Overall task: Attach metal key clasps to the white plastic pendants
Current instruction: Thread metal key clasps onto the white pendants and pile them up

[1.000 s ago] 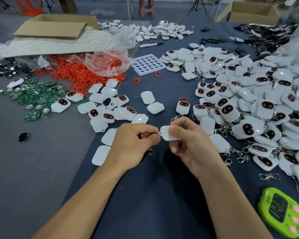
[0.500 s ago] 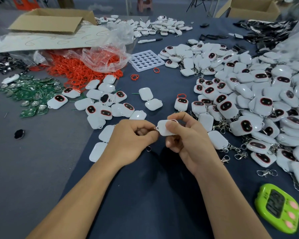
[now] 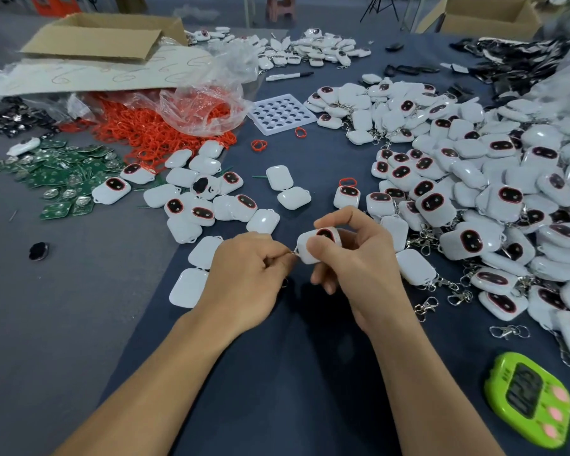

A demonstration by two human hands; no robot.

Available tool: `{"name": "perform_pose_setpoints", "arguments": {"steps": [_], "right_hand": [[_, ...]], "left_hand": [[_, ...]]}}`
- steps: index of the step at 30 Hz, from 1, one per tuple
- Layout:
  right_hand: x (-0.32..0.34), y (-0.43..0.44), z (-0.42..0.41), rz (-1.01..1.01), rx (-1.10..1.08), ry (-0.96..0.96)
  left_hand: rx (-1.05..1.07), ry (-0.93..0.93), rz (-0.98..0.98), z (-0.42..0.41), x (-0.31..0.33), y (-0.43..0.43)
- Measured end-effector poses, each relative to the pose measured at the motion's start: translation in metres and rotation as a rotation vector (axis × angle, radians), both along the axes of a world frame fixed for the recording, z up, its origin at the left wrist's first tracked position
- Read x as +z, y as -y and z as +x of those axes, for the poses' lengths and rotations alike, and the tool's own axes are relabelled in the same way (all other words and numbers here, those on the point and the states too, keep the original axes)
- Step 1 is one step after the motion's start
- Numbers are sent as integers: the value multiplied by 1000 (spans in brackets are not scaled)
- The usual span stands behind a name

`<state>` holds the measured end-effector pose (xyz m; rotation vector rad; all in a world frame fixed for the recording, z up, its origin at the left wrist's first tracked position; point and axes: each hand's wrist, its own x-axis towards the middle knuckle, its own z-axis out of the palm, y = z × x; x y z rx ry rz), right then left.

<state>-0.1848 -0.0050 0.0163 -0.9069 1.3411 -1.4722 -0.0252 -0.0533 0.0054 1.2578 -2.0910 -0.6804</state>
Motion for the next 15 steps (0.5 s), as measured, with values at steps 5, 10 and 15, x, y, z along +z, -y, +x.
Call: {"name": "perform_pose_setpoints", "arguments": {"steps": [5,10,15], "right_hand": [[-2,0,6,23,-13,-108],[2,2,4,53,-16,196],[5,4,0,109,19,414]], "left_hand": [[-28,259,-408,-1,-3,-4],[70,-85,-12,-2,0,-2],[-24,-445,264,-1,4,3]]}}
